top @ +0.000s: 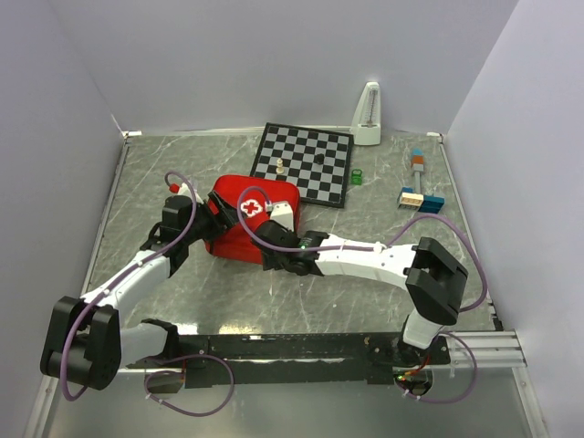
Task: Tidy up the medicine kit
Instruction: Zip the medicine box at the center of the board.
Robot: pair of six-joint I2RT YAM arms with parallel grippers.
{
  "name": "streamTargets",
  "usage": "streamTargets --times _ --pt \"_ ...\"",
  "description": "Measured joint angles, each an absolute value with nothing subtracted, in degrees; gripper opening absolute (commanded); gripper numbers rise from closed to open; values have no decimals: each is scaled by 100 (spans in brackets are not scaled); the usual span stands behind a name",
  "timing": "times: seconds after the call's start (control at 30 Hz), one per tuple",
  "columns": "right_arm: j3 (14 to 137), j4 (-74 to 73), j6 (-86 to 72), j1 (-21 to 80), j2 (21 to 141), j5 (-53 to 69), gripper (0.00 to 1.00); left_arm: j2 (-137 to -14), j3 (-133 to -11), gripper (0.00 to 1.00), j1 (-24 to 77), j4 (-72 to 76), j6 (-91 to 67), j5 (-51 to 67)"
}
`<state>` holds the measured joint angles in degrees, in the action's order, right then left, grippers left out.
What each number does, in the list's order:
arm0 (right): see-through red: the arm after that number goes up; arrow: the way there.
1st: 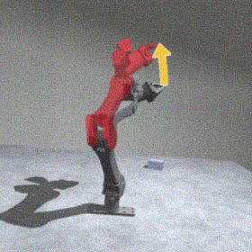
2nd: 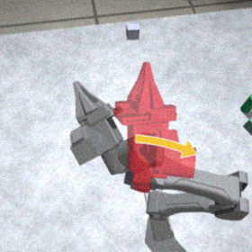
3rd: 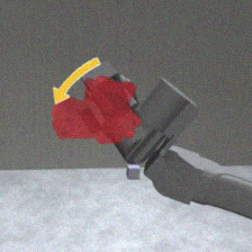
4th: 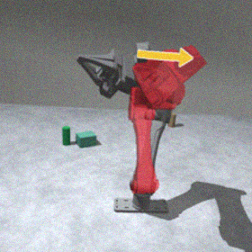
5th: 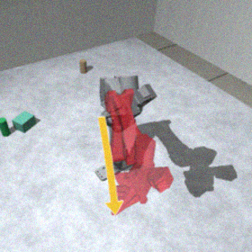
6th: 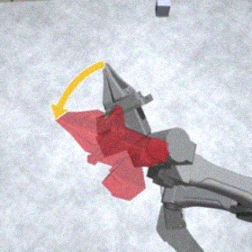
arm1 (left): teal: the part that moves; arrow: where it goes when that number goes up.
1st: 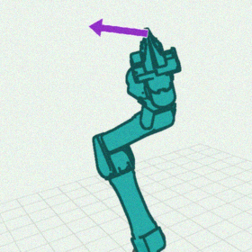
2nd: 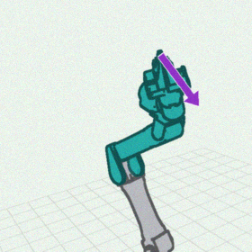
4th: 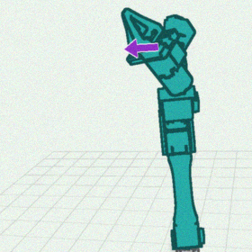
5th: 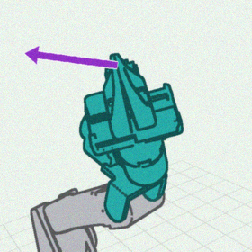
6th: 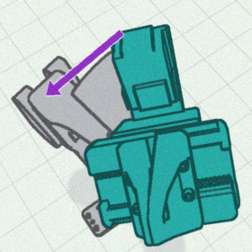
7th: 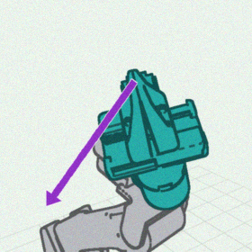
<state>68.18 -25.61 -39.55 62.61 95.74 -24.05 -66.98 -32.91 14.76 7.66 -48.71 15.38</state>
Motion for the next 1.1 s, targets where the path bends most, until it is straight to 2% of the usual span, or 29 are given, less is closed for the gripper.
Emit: streamTargets --times 0.17,0.53,0.77,0.9,1.1 --pt "6788 -2506 -4163 6263 9620 -2241 59 -6700 -3291 82 1476 766 -4871 1535" --pt "6790 -2552 -4429 6261 9935 -2117 38 -6702 -3291 82 1476 766 -4871 1535" --pt "6790 -2580 -4510 6261 9935 -2134 18 -6702 -3291 82 1476 766 -4871 1535" --pt "6790 -2585 -4547 6261 9935 -2134 1 -6702 -3291 82 1476 766 -4871 1535" --pt "6788 -2659 -4554 6261 9920 -2174 0 -6702 -3291 82 1476 766 -4864 1535"
